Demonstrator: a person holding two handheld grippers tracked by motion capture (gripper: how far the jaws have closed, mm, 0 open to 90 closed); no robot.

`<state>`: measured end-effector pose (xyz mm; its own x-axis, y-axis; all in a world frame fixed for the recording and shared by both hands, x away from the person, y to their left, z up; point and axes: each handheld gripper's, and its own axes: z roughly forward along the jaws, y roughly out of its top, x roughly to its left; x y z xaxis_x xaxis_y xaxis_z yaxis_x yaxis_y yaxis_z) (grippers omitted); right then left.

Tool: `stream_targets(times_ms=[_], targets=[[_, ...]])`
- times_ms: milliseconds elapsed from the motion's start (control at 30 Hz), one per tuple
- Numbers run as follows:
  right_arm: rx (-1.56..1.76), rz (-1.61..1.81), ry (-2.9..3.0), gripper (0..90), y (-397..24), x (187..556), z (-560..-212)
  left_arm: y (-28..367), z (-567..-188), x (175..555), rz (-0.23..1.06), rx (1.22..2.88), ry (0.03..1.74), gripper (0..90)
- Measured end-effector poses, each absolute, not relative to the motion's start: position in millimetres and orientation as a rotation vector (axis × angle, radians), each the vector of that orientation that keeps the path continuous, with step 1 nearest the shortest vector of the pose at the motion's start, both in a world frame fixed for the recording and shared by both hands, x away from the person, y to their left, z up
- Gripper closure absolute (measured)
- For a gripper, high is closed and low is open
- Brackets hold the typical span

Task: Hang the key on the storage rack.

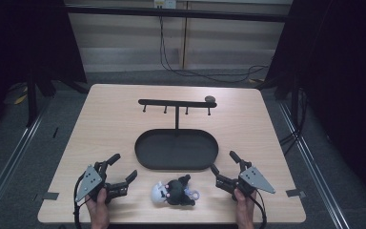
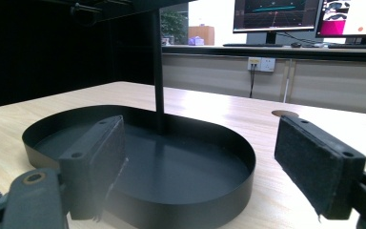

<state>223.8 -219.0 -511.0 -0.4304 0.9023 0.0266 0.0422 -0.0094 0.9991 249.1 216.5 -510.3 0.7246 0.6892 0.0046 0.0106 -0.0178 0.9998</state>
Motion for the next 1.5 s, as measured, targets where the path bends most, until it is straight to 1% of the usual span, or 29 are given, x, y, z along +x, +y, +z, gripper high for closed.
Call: stream_targets(times_ms=[100, 200, 267, 667, 700, 767, 833, 933, 967, 1033, 1100, 1233, 1367, 1500], targets=[[1.021, 1.531, 1.546, 14.5, -219.6, 223.8, -511.0, 216.4, -510.4, 249.0, 0.593, 1.507, 0.601, 15.5], [1.032, 1.518, 1.548, 14.5, -219.8, 224.1, -510.6, 216.6, -510.3, 249.2, 0.593, 1.510, 0.596, 15.5], [1.029, 1.517, 1.547, 13.0, -219.7, 223.4, -510.7, 216.6, -510.3, 249.1, 0.594, 1.509, 0.599, 15.5], [1.079, 1.462, 1.609, 16.3, -216.4, 225.7, -508.1, 216.5, -510.2, 249.0, 0.594, 1.508, 0.603, 15.2], [1.083, 1.453, 1.642, 17.4, -214.6, 226.4, -506.9, 216.5, -510.3, 249.0, 0.594, 1.508, 0.602, 15.2], [1.066, 1.432, 1.689, 23.6, -212.6, 227.0, -504.5, 216.5, -510.2, 249.1, 0.595, 1.508, 0.602, 15.2], [1.067, 1.404, 1.719, 22.7, -211.4, 227.8, -501.3, 216.5, -510.3, 249.0, 0.595, 1.507, 0.603, 15.2], [1.072, 1.433, 1.749, 24.2, -211.1, 228.8, -497.3, 216.4, -510.2, 249.1, 0.596, 1.507, 0.603, 15.2], [1.057, 1.437, 1.795, 29.5, -209.7, 228.9, -492.6, 216.4, -510.2, 249.0, 0.595, 1.508, 0.604, 15.2], [1.050, 1.416, 1.844, 35.4, -207.9, 229.1, -488.6, 216.4, -510.2, 249.0, 0.595, 1.507, 0.604, 15.2], [1.071, 1.396, 1.886, 38.8, -207.4, 229.4, -484.9, 216.4, -510.2, 249.0, 0.596, 1.508, 0.604, 15.2], [1.073, 1.382, 1.939, 40.7, -204.4, 229.5, -480.1, 216.5, -510.2, 249.0, 0.596, 1.508, 0.604, 15.4], [1.082, 1.363, 2.014, 48.9, -200.2, 232.6, -476.0, 216.5, -510.2, 249.0, 0.596, 1.508, 0.604, 15.5], [1.084, 1.325, 2.072, 49.6, -195.0, 234.3, -470.1, 216.4, -510.2, 249.0, 0.596, 1.508, 0.604, 15.5]])
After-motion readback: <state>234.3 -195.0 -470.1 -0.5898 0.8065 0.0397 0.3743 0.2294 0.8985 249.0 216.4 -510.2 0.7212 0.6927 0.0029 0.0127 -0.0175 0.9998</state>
